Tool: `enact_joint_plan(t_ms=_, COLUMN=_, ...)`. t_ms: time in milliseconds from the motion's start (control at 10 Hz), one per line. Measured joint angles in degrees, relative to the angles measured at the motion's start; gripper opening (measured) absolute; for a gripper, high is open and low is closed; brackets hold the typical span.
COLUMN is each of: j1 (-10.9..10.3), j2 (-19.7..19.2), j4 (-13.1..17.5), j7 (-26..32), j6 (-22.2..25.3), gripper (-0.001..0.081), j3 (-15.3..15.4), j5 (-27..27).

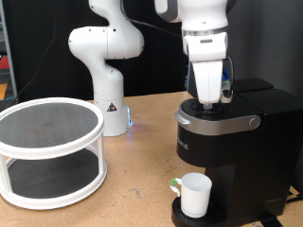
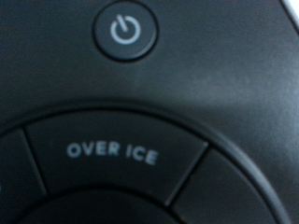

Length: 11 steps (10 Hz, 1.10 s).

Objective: Make a cup of coffee with the keurig machine

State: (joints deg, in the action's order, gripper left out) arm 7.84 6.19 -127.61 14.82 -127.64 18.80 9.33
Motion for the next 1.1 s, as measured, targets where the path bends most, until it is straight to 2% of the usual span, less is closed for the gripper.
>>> enact_joint_plan(t_ms=700, j1=-0.1, j2=-4.3, j4=6.5, j7=-3.6, j6=10.1, gripper=0.0002, j3=0.1, j5=-3.7)
enact_joint_plan(t_ms=1100, j1=-0.1, j2=-4.9, j4=7.4, j7=-4.2, j6=11.0, gripper=0.0002, j3=0.1, j5=-4.3)
